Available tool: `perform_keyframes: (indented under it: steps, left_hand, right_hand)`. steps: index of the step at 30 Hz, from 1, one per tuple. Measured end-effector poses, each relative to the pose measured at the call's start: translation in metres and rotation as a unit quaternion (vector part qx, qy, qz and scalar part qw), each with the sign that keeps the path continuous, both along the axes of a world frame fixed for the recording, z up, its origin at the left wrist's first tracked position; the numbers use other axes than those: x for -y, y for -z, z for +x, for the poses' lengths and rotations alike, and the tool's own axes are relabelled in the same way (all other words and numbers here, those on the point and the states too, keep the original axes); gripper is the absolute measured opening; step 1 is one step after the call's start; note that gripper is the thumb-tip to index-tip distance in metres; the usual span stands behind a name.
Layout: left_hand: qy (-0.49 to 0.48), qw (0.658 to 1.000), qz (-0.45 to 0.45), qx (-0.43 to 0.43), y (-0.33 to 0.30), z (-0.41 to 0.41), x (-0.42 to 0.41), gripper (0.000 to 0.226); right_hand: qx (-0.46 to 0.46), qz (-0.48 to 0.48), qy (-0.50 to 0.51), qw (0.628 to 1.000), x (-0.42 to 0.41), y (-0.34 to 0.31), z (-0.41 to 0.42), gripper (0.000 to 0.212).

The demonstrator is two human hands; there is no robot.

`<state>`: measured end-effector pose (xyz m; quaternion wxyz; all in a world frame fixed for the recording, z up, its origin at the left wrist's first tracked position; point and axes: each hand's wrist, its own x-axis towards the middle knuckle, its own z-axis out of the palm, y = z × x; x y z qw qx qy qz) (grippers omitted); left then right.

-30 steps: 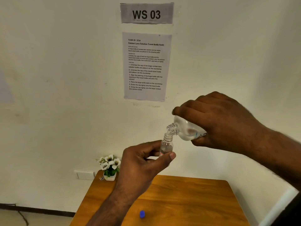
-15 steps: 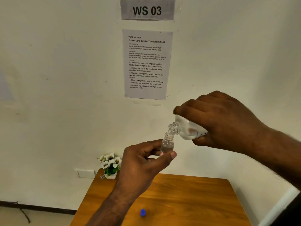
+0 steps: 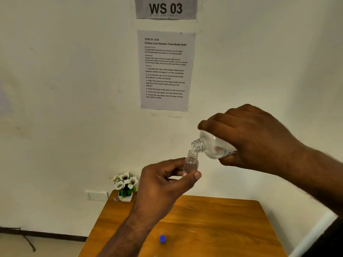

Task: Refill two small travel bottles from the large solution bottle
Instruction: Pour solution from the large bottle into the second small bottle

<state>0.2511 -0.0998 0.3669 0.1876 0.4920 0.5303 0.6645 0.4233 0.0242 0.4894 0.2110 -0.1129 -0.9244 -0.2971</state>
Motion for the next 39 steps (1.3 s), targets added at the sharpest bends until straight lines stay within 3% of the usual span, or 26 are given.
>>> perform_keyframes:
  steps: [25,33,39]
  left_hand:
    - [0.003,1.000,0.009,-0.009,0.002,0.004,-0.003,0.025]
    - [0.023,1.000,0.016,-0.006,0.020,0.005,-0.004,0.026]
    - [0.051,0.998,-0.013,0.018,0.063,0.011,-0.010,0.026]
  right_hand:
    - [-0.034,-0.039,-0.006,0.999,-0.005,0.012,0.009,0.077]
    - [-0.114,-0.183,0.003,0.976,-0.004,0.057,0.013,0.074]
    - [-0.206,-0.375,-0.010,0.904,-0.003,0.129,0.019,0.075]
